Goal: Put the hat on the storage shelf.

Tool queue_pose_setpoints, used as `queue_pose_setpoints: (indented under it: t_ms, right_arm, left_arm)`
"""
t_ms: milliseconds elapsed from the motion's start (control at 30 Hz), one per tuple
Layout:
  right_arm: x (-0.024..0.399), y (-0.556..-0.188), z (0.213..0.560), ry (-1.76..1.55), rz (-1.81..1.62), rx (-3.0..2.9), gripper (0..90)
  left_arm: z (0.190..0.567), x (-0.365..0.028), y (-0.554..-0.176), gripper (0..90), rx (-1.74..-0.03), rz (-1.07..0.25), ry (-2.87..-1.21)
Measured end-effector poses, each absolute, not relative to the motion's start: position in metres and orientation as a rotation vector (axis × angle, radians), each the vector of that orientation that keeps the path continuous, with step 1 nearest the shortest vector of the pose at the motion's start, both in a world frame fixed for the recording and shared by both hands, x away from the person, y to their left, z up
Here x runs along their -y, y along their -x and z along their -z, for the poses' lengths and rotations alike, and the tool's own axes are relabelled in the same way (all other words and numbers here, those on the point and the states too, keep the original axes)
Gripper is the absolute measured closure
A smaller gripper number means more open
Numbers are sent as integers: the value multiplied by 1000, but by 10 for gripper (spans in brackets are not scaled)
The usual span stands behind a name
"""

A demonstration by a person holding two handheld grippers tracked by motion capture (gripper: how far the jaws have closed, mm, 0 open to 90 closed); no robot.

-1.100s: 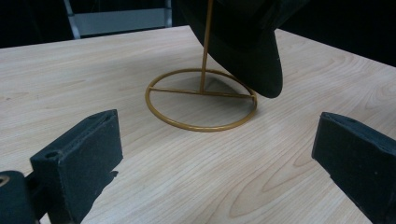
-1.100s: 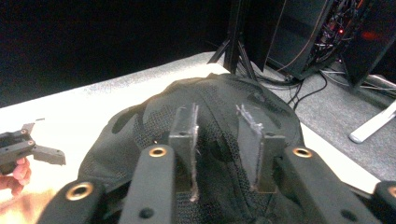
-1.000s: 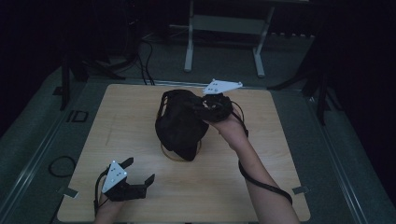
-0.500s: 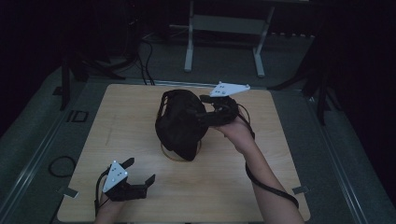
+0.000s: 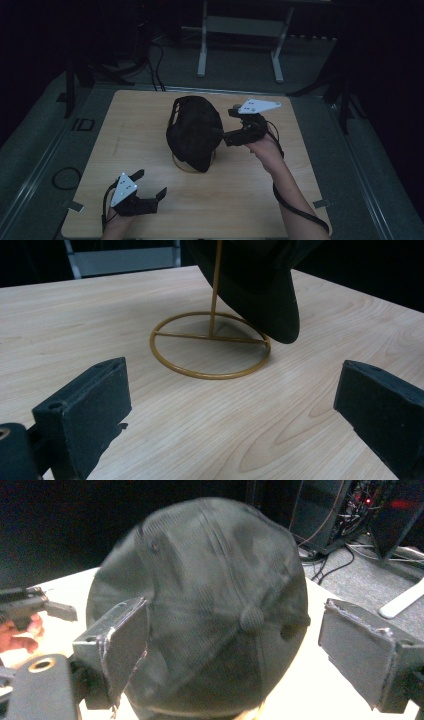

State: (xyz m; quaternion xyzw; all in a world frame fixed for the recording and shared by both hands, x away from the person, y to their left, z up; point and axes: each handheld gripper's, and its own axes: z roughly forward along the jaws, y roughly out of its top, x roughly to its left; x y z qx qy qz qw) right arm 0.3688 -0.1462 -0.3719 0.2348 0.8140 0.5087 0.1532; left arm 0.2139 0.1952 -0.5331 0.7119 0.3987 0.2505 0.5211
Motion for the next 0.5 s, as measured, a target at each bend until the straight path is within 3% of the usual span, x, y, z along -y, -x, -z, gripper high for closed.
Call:
queue_pose_setpoints:
  t_ms: [500]
  right_arm:
    - [168,-362,404,-698,-1420,-2346,126]
  left_arm:
    - [534,-194,-214,23,-947,-603,-1714]
